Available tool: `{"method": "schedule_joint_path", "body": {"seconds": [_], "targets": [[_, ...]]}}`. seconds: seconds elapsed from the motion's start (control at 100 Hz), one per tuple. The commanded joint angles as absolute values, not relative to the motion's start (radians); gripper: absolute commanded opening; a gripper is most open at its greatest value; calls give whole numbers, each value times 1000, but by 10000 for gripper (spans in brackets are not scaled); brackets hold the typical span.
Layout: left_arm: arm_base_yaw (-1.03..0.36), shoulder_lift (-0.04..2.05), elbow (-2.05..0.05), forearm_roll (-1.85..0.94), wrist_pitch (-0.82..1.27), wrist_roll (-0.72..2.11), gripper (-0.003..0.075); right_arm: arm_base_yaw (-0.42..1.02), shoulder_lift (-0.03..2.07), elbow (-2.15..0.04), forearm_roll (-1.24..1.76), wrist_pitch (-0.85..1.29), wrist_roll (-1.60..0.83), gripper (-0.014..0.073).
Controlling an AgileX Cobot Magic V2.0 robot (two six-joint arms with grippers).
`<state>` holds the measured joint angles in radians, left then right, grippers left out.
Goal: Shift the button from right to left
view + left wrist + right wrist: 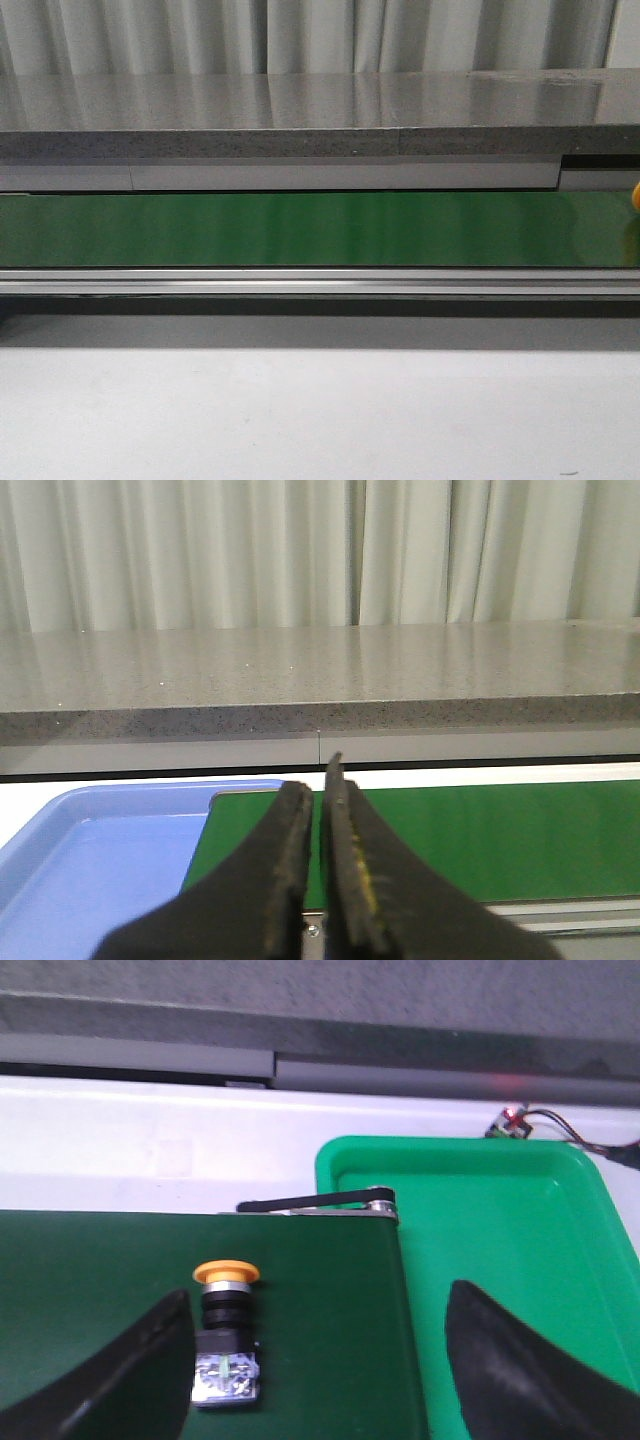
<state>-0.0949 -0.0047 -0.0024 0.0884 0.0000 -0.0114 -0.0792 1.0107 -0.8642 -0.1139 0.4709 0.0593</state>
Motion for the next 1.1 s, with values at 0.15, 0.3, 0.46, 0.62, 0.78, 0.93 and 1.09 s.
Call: {"method": "schedule_joint_path", "body": {"seconds": [0.15,0.3,0.46,0.62,0.78,0.93,1.09], "targets": [[-104,-41,38,79,-89,-21,5,2,765,-712,-118,338,50,499],[-104,-41,38,79,-89,-21,5,24,611,-587,-118,306,50,499],[-104,-41,38,79,-89,-21,5,43,437,-465,-115,291,50,499],[-104,-41,38,79,-89,-21,5,48,288,-394,-109,332,50,493],[-104,-41,38,79,-89,-21,5,48,210,-386,-109,354,50,402],[-104,-41,38,79,-89,-21,5,48,206,-386,-109,359,50,250],[-104,-41,38,79,-89,-21,5,48,206,-386,-109,360,50,113]]}}
